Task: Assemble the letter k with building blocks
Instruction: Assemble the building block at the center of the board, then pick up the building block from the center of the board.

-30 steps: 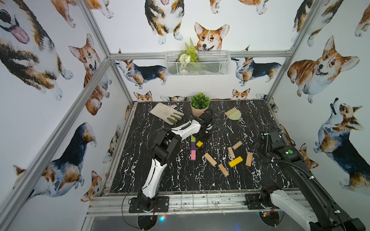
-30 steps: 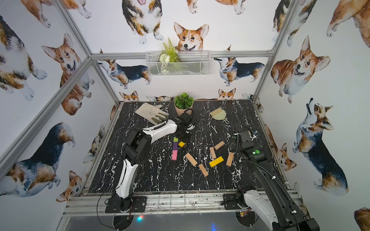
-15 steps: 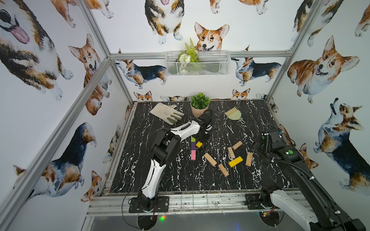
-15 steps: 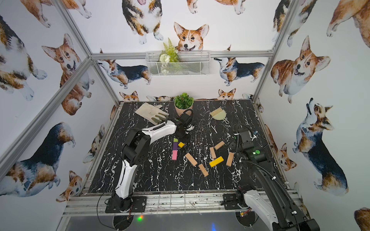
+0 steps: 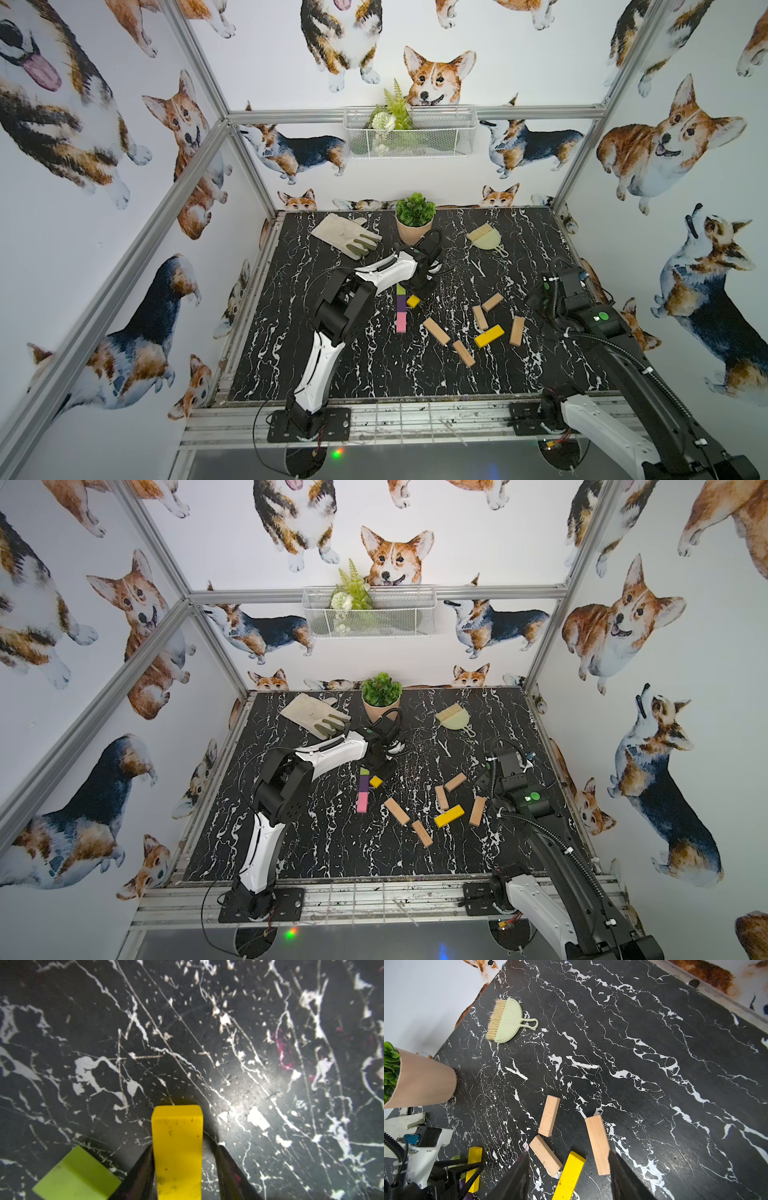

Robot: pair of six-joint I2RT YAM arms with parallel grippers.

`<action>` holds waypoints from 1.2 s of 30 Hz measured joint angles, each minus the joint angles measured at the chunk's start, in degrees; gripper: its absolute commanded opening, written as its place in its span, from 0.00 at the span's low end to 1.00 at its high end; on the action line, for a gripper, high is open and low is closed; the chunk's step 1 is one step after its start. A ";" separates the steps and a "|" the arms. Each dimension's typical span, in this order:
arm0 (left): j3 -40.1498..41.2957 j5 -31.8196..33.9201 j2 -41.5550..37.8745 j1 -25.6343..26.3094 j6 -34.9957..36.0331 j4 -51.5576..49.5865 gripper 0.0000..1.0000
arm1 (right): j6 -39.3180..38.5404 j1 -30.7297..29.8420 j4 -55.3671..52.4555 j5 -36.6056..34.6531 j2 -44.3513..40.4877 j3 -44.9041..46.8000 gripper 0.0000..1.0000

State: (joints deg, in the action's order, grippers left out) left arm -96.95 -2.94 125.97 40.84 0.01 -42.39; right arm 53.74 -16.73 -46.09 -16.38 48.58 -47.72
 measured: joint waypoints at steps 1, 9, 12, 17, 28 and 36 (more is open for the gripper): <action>0.00 -0.02 -0.09 0.00 0.02 -0.04 0.57 | 0.00 0.00 0.00 0.00 0.00 0.00 0.62; -0.81 0.83 -7.13 0.22 -0.39 0.00 0.72 | -0.68 0.00 0.07 0.20 0.15 0.00 0.62; -0.98 1.97 -13.00 0.07 -2.01 1.81 0.88 | -4.22 -0.24 0.48 2.34 2.38 -1.25 0.62; 5.11 0.79 -23.85 -4.90 -9.42 8.68 0.99 | -13.55 -7.21 2.08 6.80 12.17 -7.56 0.62; 25.70 -1.68 -36.85 -20.44 -21.68 12.39 1.00 | -34.01 -28.70 0.74 13.60 41.99 -20.13 0.61; 34.49 -1.22 -42.18 -28.06 -22.86 12.41 1.00 | -42.18 -36.76 0.35 15.34 51.95 -22.84 0.54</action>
State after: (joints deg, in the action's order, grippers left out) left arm -62.46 -4.16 83.79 12.78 -22.85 -29.98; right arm 11.55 -53.49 -45.74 -1.04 100.53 -70.57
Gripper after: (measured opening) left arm 0.999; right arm 0.552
